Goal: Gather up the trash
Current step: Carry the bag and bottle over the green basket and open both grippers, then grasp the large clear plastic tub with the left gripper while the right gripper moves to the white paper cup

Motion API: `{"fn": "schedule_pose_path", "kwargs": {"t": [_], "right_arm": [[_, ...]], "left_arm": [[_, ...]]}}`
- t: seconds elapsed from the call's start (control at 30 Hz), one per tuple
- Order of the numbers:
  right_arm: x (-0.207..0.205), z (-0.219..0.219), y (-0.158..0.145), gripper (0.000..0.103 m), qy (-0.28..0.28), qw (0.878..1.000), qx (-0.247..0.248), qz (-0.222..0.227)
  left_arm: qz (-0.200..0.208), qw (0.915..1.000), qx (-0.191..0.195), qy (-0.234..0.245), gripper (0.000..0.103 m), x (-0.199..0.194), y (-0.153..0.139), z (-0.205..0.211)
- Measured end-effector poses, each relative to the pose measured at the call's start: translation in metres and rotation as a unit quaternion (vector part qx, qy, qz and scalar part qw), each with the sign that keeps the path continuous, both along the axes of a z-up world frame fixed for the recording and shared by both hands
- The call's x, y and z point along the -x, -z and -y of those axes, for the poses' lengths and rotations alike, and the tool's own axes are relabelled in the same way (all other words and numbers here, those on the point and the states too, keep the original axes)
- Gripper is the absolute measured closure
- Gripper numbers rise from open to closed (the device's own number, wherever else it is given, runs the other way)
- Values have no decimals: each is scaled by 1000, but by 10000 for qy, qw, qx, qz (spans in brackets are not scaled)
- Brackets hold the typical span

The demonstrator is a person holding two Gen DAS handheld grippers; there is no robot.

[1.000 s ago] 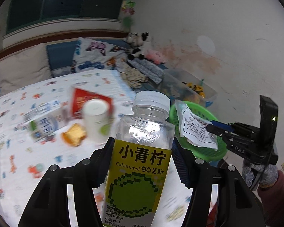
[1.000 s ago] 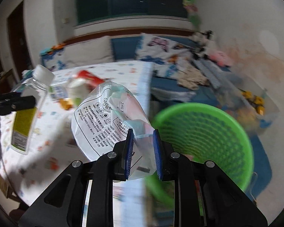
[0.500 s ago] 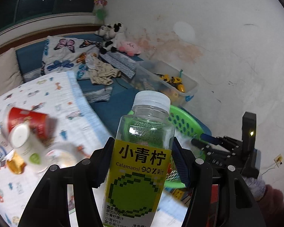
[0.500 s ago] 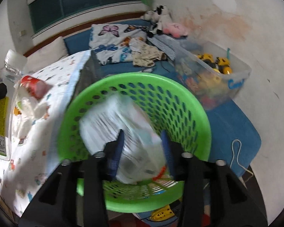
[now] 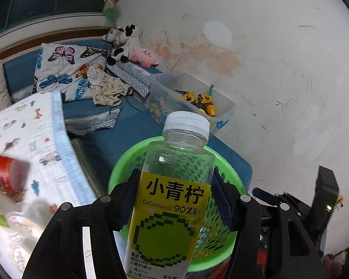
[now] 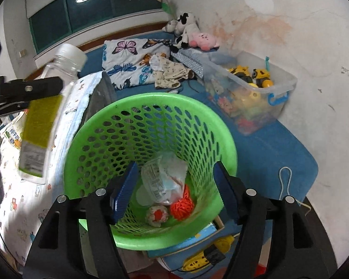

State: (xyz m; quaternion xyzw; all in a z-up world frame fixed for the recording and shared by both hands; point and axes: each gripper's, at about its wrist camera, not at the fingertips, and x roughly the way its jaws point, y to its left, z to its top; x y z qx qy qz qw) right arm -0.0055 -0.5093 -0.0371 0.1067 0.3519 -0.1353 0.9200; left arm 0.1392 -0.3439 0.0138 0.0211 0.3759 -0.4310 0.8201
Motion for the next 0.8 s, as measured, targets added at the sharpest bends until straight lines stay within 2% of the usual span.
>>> {"fn": "schedule_pose_path", "kwargs": {"t": [0.2, 0.27, 0.4, 0.6, 0.8], "right_arm": [[13, 6, -3, 34, 118, 9999, 0, 74], [16, 6, -5, 34, 127, 9999, 5, 87], [19, 3, -7, 34, 120, 9998, 6, 147], [18, -16, -12, 32, -123, 9997, -24, 228], [10, -42, -22, 29, -432, 9986, 63, 301]], "left_arm": [[-108, 9999, 21, -105, 43, -4, 9, 17], [-124, 9998, 60, -106, 25, -2, 9, 18], [52, 9999, 6, -86, 24, 7, 4, 11], [224, 9990, -164, -354, 24, 15, -1, -29], [118, 9936, -271, -1093, 24, 7, 3, -92]]}}
